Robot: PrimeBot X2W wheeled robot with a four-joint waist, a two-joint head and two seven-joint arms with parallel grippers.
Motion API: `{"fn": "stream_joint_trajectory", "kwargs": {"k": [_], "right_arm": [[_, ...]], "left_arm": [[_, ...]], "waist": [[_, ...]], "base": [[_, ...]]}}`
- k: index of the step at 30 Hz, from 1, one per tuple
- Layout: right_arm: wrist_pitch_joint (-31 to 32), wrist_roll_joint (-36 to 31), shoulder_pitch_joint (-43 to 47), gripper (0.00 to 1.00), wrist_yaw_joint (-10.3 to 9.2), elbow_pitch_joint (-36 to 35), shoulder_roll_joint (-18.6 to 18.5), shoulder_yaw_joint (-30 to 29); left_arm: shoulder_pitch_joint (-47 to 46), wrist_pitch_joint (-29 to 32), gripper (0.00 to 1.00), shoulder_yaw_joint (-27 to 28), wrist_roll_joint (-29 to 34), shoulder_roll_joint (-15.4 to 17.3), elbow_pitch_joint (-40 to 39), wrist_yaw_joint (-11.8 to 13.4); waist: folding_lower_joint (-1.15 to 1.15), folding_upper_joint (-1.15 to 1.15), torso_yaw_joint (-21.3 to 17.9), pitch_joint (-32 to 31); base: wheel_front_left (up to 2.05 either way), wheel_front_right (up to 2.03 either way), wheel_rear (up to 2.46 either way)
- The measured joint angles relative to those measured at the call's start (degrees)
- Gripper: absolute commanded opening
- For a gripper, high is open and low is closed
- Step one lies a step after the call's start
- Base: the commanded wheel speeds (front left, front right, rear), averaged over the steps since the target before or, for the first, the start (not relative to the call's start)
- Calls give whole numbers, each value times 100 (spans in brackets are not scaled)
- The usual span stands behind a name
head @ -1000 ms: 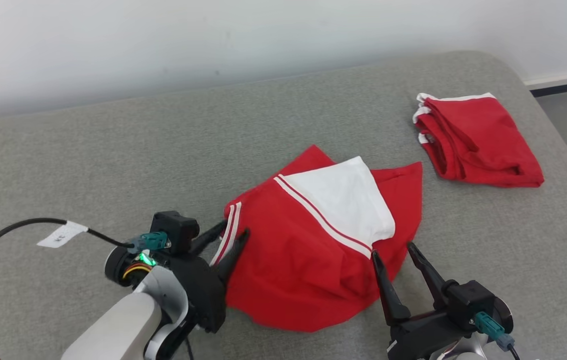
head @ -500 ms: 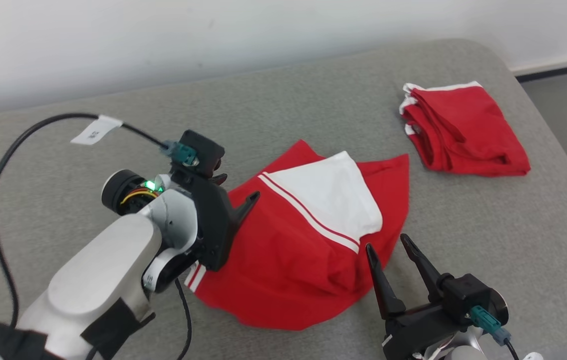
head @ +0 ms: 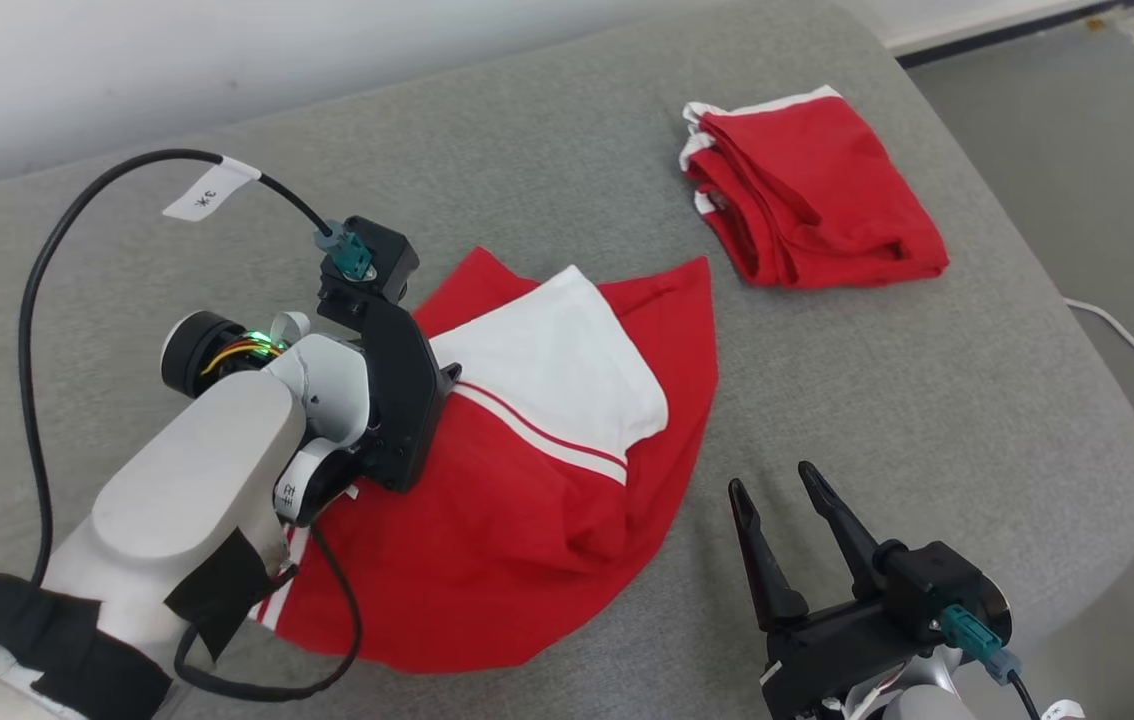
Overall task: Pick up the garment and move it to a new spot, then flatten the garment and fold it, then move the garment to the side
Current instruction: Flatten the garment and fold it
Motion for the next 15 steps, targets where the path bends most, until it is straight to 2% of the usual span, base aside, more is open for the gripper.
{"fn": "stream_joint_trajectory", "kwargs": {"k": [2, 3, 5, 10, 15], "right_arm": [[-1, 5, 0, 100, 0, 9, 11, 4], [-2, 5, 0, 100, 0, 13, 13, 5], [-2, 5, 0, 100, 0, 13, 19, -13], [-4, 3, 2, 100, 0, -33, 29, -46], [-9, -10, 3, 100, 0, -52, 33, -43]], "left_arm": [[-4, -1, 80, -12, -2, -19, 66, -37], [-9, 3, 69, -24, -3, -37, 102, -42], [-26, 40, 60, -43, -9, -66, 135, -47], [-107, 97, 55, -96, 9, -91, 149, -25], [-106, 282, 63, -152, 3, -114, 122, 94]], "waist": [[0, 0, -85, 48], [0, 0, -119, 66], [0, 0, -163, 88], [0, 0, -106, 56], [0, 0, -2, 6]], "base": [[0, 0, 0], [0, 0, 0], [0, 0, 0], [0, 0, 0], [0, 0, 0]]}}
